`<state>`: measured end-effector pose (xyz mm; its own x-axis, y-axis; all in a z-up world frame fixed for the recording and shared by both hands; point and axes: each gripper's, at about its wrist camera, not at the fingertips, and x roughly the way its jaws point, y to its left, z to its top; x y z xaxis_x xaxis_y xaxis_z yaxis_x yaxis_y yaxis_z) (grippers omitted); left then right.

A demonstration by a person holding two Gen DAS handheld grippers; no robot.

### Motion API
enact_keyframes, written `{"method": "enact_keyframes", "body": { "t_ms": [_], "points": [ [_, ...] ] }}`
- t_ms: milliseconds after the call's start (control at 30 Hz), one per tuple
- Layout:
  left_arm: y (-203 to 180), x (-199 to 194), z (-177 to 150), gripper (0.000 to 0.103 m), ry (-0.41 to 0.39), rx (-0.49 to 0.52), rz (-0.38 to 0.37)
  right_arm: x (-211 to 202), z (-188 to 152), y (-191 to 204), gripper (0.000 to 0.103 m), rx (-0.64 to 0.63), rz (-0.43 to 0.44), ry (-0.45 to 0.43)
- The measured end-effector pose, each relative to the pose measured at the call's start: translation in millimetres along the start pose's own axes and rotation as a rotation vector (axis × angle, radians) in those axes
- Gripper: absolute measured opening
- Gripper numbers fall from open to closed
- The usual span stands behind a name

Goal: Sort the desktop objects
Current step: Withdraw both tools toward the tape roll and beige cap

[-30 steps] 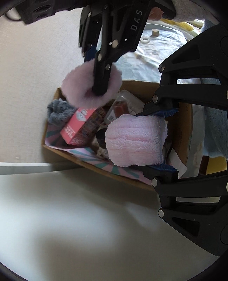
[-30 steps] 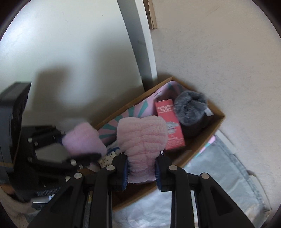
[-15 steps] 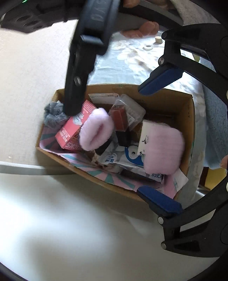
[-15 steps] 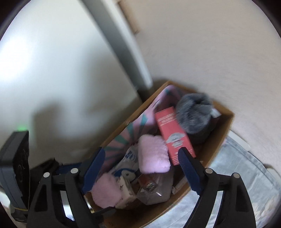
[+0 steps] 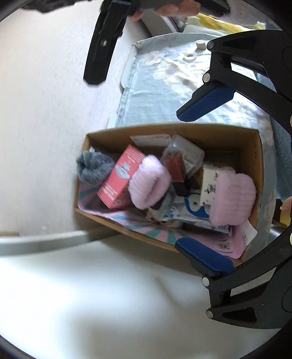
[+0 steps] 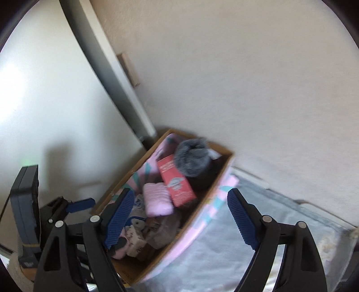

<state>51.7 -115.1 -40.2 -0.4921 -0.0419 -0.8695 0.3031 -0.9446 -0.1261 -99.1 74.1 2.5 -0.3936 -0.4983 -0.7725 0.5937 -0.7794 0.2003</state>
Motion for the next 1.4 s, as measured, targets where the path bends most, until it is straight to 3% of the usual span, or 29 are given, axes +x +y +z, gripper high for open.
{"method": "enact_keyframes", "body": {
  "t_ms": [100, 200, 300, 400, 533, 733, 1033, 1233, 1400],
  "points": [
    [-12.1, -2.9, 8.8, 0.103, -0.003, 0.013, 0.011, -24.1, -6.8, -12.1, 0.082, 0.007, -0.115, -0.04],
    [-23.9, -8.0, 17.0, 0.103, -0.034, 0.026, 0.013, -43.2, -15.1, -29.9, 0.082, 0.042, -0.162, -0.054],
    [-38.7, -12.5, 26.5, 0.103, -0.067, 0.046, -0.033, -63.0, -25.5, -48.2, 0.082, 0.08, -0.227, -0.065],
    [-60.6, -12.3, 35.7, 0.103, -0.077, 0.113, -0.049, -87.2, -38.4, -68.1, 0.082, 0.131, -0.275, -0.081],
    [-97.2, -16.4, 45.5, 0.103, -0.1, 0.201, -0.134, -123.6, -61.8, -97.7, 0.082, 0.208, -0.357, -0.111],
    [-174.0, -11.1, 34.2, 0.103, -0.123, 0.404, -0.251, -166.5, -122.9, -141.8, 0.082, 0.304, -0.468, -0.109],
    [-294.9, 58.6, -41.7, 0.103, -0.064, 0.684, -0.416, -140.6, -234.4, -186.4, 0.082, 0.388, -0.505, 0.031],
    [-342.2, 118.0, -92.5, 0.093, -0.029, 0.832, -0.424, -107.0, -293.8, -206.6, 0.07, 0.405, -0.457, 0.088],
    [-359.1, 142.6, -112.6, 0.088, -0.053, 0.872, -0.435, -86.9, -309.6, -211.4, 0.062, 0.366, -0.435, 0.087]
  ]
}}
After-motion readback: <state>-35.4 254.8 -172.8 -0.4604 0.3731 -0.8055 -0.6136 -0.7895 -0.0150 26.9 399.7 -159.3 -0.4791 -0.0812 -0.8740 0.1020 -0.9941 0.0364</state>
